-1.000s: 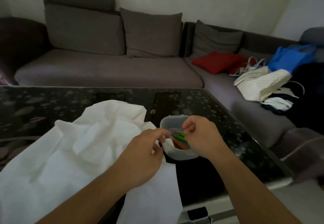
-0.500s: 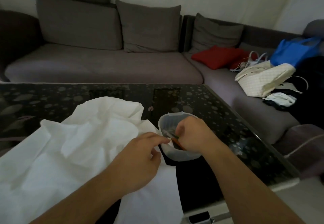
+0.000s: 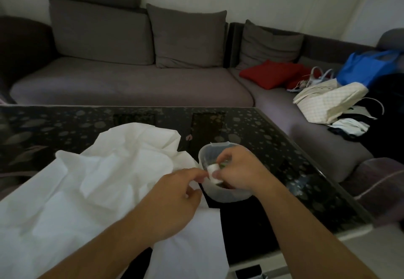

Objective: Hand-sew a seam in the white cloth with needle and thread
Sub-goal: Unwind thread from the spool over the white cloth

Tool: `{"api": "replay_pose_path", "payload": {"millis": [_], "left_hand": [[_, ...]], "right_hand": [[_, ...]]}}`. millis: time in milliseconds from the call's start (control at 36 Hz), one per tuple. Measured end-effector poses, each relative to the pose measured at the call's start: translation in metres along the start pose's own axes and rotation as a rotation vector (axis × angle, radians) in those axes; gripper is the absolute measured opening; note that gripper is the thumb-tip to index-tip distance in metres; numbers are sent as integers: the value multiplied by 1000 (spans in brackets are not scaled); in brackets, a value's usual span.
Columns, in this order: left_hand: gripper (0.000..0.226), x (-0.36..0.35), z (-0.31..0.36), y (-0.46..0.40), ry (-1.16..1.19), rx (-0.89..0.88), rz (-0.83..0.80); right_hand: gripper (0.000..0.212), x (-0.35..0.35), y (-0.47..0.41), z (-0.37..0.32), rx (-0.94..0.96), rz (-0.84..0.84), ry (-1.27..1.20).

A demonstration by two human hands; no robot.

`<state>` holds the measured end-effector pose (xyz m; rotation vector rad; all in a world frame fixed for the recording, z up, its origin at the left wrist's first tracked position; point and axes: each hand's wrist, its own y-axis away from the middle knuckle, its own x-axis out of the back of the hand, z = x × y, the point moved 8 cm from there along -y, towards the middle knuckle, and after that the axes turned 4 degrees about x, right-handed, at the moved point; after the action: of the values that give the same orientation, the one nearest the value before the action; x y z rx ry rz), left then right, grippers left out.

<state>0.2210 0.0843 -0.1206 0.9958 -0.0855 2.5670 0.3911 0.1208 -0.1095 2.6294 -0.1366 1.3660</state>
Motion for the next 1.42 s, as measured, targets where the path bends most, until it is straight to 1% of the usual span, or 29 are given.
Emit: {"api": "replay_pose_path", "payload": {"millis": [56, 111, 194, 250, 333, 444, 528, 667, 750, 889, 972, 1000, 1083, 1139, 1306, 1417], "left_hand": [[30, 10, -1, 2, 90, 22, 35], [25, 22, -2, 4, 204, 55, 92], [16, 40, 3, 7, 335, 60, 196], [15, 52, 12, 10, 414, 30, 246], [20, 65, 28, 21, 491, -33, 239], [33, 70, 37, 40, 538, -61, 138], [30, 80, 40, 55, 627, -80, 102], [25, 97, 29, 83, 695, -40, 131], [17, 108, 13, 99, 731, 5, 230], [20, 125, -1, 120, 585, -6, 300], [37, 132, -7, 129, 542, 13, 306], [37, 133, -9, 131, 526, 18, 306], [23, 137, -14, 135, 472, 24, 321], [23, 138, -17, 137, 446, 41, 325], [23, 135, -22, 136, 415, 55, 304], [21, 133, -21, 135, 415, 36, 295]], "right_hand": [[33, 16, 5, -1, 28, 71, -116], [29, 29, 15, -8, 89, 99, -274], [27, 39, 35, -18, 152, 55, -538], [30, 45, 46, -29, 206, 22, -608], [32, 51, 63, -46, 268, -11, -646], [32, 48, 88, -70, 348, -79, -686], [35, 42, 99, -85, 385, -79, -738], [39, 27, 111, -108, 412, -57, -711], [43, 20, 121, -124, 430, -46, -689], [26, 17, 137, -146, 453, 49, -782], [18, 7, 141, -155, 427, 64, -800], [16, 3, 141, -157, 410, 64, -801], [11, -4, 140, -161, 364, 63, -796], [11, -7, 141, -161, 351, 59, -779], [19, -13, 142, -160, 333, 34, -770], [21, -12, 141, -159, 364, 74, -796]]}}
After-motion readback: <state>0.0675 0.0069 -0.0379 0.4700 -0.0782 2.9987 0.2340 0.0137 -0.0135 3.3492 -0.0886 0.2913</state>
